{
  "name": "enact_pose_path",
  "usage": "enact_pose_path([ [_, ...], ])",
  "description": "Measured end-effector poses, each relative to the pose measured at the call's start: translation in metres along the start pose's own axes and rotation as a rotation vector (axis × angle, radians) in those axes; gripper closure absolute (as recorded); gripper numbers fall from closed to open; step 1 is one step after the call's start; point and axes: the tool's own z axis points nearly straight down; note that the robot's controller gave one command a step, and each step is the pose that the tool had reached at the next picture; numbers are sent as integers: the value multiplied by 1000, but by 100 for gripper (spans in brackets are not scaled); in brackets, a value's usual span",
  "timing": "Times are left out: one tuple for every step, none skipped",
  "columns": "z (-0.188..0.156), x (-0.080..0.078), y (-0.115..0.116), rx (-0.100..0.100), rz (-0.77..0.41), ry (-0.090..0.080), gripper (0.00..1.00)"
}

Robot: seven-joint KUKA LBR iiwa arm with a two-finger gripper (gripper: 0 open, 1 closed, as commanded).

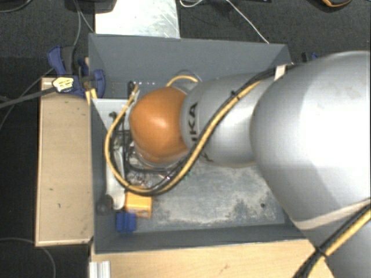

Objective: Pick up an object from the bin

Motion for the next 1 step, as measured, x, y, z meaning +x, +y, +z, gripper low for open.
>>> enact_pose_path([
  [-9, 1, 3, -8, 2, 7, 100],
])
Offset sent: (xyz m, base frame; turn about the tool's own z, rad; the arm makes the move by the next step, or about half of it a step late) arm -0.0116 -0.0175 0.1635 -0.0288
